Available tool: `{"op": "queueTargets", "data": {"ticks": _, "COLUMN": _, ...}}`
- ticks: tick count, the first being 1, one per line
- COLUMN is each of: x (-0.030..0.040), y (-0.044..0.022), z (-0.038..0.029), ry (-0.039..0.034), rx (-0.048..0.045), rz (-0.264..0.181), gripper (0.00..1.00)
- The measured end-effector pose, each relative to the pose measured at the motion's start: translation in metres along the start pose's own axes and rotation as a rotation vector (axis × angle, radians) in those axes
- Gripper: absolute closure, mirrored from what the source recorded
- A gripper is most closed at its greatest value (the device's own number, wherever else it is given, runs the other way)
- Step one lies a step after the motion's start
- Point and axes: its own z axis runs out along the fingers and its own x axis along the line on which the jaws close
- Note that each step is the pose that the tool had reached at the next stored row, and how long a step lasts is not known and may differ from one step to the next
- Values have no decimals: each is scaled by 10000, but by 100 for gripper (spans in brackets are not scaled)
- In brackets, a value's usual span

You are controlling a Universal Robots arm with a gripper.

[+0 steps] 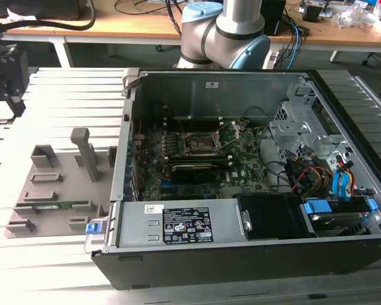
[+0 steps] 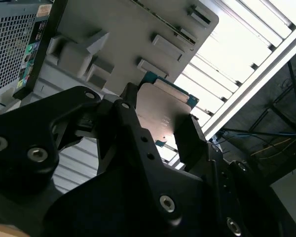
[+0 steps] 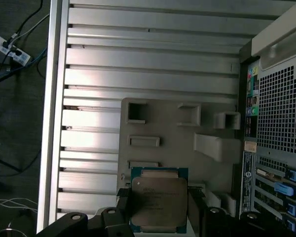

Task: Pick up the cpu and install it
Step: 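Pick up the cpu and move it towards the insertion slot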

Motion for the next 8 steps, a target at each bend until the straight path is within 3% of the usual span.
{"op": "queueTargets", "data": {"ticks": 2, "x": -65, "y": -4, "z": 0, "ry": 1, "rx": 0, "rz": -1, "gripper": 45}}
{"op": "queueTargets", "data": {"ticks": 8, "x": -407, "y": -23, "z": 1, "ry": 1, "rx": 0, "rz": 1, "gripper": 45}}
